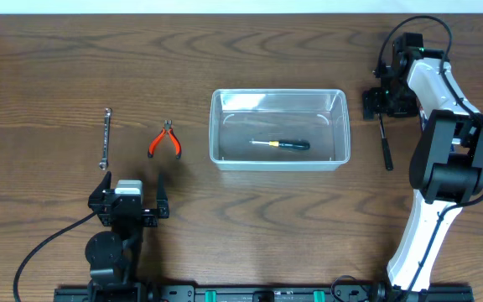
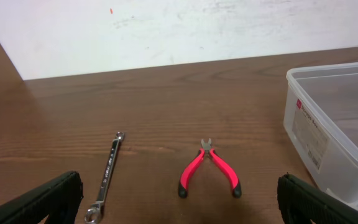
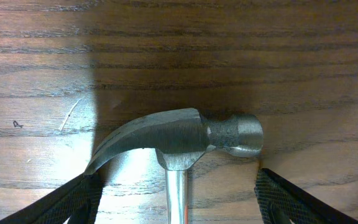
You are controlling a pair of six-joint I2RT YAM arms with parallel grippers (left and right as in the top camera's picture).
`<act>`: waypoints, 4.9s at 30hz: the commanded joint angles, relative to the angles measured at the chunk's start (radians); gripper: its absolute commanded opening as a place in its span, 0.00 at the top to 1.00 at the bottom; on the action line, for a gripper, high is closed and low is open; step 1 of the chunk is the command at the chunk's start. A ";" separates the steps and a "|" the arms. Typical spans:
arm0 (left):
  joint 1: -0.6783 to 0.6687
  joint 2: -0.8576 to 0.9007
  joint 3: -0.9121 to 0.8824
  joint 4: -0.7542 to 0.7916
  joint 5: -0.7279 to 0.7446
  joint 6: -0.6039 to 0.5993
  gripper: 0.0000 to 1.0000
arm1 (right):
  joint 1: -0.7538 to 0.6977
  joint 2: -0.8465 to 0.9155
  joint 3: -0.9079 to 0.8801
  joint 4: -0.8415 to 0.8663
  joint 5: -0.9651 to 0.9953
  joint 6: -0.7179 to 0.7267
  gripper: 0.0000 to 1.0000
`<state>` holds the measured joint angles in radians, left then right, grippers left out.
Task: Pack container
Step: 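Lower and close the right gripper on the hammer handle, then lift the hammer and carry it over the clear container, then lower the hammer into the container and open the right gripper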
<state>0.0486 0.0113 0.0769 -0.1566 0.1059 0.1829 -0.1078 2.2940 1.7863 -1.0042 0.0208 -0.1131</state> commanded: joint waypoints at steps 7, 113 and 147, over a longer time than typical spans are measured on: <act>-0.002 -0.001 -0.027 -0.010 0.014 -0.008 0.02 | 0.008 0.014 -0.005 0.002 -0.002 -0.004 0.39; -0.002 -0.001 -0.027 -0.010 0.013 -0.008 0.02 | 0.653 -0.087 0.624 -0.569 -0.219 -0.580 0.99; -0.002 -0.001 -0.027 -0.010 0.013 -0.008 0.02 | 0.653 -0.087 0.176 -0.229 -0.220 -0.572 0.99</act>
<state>0.0486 0.0113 0.0769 -0.1566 0.1059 0.1829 0.5358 2.2337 1.9972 -1.2503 -0.1841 -0.6971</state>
